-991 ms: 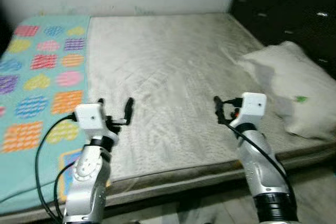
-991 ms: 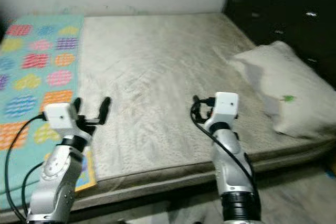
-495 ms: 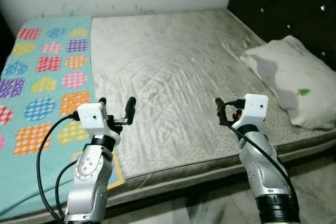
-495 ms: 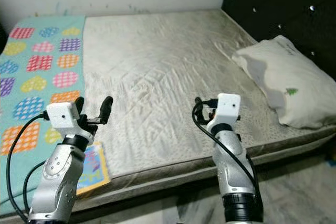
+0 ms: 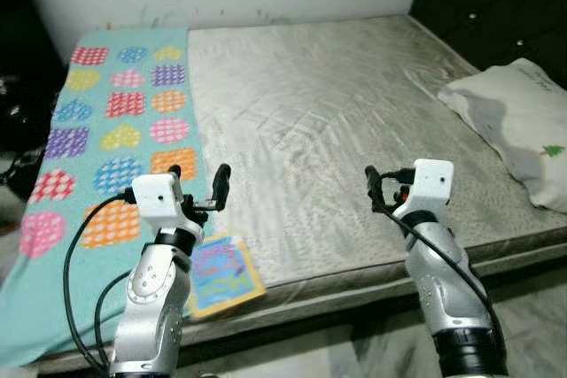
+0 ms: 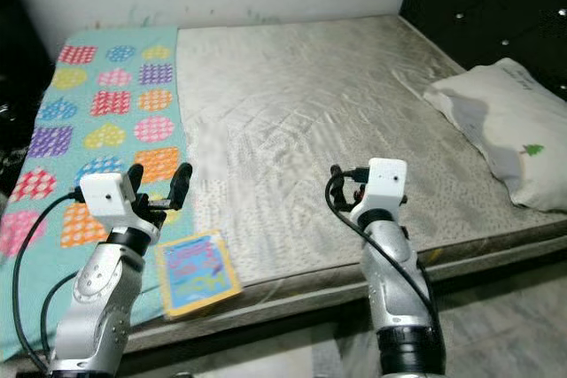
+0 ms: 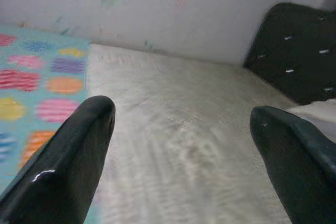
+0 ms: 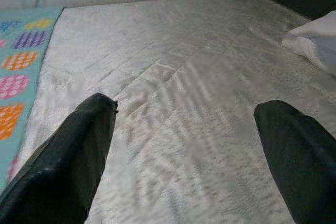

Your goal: Clean up the room

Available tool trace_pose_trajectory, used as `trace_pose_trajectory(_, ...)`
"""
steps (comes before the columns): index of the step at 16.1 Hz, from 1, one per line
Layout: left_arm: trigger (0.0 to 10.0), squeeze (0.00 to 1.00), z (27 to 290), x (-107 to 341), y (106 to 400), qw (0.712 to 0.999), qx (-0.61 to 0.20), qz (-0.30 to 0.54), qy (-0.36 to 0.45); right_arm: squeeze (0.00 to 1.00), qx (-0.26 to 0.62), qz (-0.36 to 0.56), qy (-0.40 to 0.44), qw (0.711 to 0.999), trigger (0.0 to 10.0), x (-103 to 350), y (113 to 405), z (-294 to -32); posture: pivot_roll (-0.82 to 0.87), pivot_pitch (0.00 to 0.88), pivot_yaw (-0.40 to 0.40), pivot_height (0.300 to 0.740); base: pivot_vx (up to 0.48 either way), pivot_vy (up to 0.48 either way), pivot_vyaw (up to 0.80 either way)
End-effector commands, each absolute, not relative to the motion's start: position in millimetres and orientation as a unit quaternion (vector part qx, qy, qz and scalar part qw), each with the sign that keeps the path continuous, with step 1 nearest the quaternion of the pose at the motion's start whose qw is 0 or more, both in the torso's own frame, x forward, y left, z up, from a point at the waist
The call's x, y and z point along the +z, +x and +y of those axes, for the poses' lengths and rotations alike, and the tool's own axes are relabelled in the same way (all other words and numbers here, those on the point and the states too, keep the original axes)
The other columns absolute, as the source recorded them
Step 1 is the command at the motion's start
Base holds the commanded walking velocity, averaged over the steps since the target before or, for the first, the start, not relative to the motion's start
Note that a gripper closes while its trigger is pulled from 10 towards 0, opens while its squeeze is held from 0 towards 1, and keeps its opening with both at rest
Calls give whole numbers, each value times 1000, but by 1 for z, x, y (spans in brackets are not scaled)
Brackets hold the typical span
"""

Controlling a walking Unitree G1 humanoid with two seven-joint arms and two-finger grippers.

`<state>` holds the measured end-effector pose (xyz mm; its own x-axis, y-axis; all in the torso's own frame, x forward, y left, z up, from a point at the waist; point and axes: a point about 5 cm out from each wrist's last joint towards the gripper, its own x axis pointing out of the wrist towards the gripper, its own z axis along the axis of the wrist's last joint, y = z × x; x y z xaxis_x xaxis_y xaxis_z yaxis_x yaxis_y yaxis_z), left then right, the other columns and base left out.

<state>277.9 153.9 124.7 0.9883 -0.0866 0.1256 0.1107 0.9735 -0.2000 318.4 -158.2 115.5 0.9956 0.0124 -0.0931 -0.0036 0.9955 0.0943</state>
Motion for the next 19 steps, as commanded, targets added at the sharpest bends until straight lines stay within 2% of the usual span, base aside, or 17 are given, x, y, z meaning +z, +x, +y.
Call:
trace_pose_trajectory(1,10000,0,157,124,278,992,-45,-54,-103,0,12,47,44,998,10000,116,319,-155,-31,102,-18,740,0,480,0)
trace_pose_trajectory(3,10000,0,157,124,278,992,-44,-54,-102,0,13,49,44,998,10000,116,319,-155,-32,102,-18,740,0,480,0)
trace_pose_trajectory(9,10000,0,156,125,279,992,-46,-58,-98,0,32,41,36,998,10000,118,318,-150,-33,100,-16,740,0,0,0)
trace_pose_trajectory(11,10000,0,156,125,279,992,-47,-59,-98,0,34,38,34,998,10000,118,318,-150,-33,100,-16,740,0,0,800)
trace_pose_trajectory(14,10000,0,154,126,279,992,-56,-63,-98,0,27,40,35,998,10000,118,320,-152,-32,93,-17,740,0,0,0)
trace_pose_trajectory(19,10000,0,153,126,278,991,-60,-64,-99,0,25,40,34,998,10000,118,319,-152,-31,92,-17,740,262,0,0)
